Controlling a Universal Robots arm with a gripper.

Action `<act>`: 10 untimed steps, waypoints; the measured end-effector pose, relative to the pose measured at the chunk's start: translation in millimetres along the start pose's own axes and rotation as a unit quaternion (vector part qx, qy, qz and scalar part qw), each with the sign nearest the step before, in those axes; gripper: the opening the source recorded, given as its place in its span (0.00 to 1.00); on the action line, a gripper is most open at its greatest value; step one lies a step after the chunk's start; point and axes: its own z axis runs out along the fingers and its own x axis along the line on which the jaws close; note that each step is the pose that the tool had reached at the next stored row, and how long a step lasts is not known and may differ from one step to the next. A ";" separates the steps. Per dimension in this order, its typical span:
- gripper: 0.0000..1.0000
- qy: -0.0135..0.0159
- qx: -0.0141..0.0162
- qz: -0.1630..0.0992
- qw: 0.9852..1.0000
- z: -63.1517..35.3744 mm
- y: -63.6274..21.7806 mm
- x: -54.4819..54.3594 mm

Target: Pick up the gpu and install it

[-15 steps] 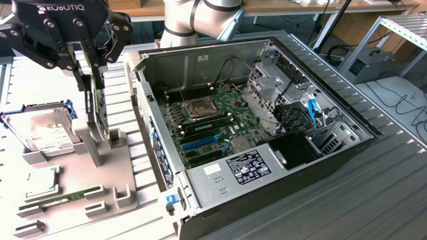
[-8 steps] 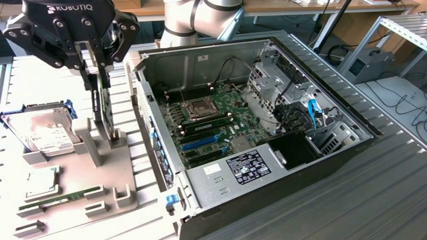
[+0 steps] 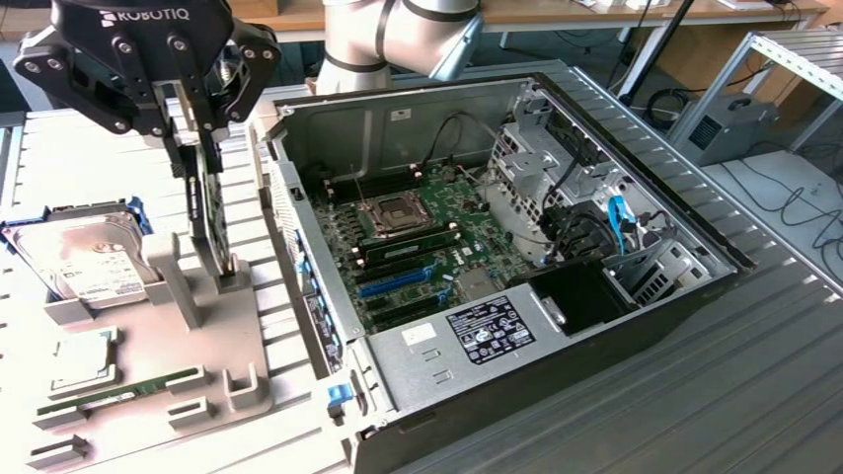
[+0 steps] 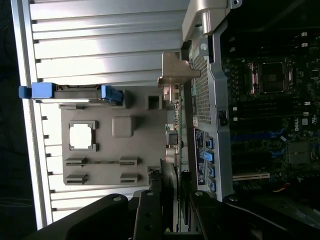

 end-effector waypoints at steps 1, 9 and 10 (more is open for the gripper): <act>0.26 0.000 0.000 0.000 1.000 0.0 0.0 -0.1; 0.26 0.000 0.000 0.000 1.000 0.1 0.1 -1.7; 0.26 0.000 0.000 0.000 1.000 0.3 0.2 -2.5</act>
